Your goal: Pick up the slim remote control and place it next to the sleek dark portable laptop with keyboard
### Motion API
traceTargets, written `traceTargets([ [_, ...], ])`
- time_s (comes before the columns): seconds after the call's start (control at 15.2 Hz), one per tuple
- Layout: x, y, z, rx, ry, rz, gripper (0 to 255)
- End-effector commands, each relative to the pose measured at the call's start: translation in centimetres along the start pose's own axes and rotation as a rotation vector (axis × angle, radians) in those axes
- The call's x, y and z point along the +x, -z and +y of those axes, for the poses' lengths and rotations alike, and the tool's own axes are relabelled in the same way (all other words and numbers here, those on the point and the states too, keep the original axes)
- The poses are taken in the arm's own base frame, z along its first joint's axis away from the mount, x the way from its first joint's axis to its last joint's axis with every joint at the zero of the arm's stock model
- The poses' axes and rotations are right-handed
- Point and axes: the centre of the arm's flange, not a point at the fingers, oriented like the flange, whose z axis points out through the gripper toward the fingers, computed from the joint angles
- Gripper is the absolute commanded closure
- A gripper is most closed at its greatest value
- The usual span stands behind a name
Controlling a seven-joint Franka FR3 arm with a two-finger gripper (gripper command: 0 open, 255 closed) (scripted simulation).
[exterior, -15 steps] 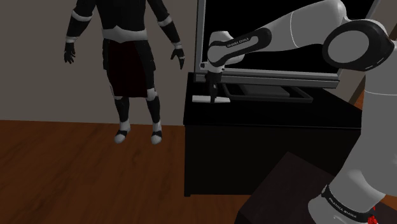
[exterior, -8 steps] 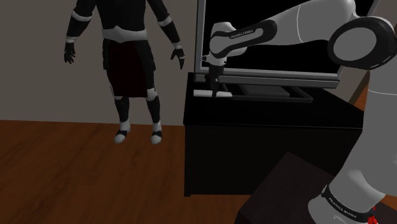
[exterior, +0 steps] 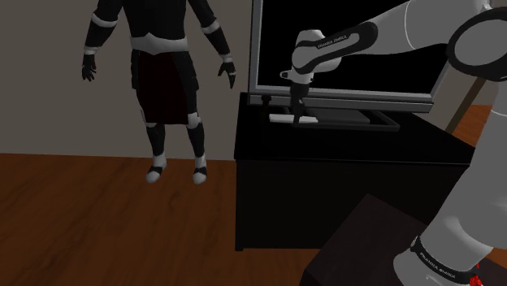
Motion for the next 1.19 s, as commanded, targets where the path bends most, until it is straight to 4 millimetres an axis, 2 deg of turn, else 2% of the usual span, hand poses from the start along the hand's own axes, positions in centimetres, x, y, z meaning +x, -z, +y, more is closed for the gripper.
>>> traceTargets([
  [0.0,-2.6,0.2,0.2,0.000,0.001,0.001,255],
  [1.12,-24.7,0.4,3.8,0.000,0.001,0.001,255],
])
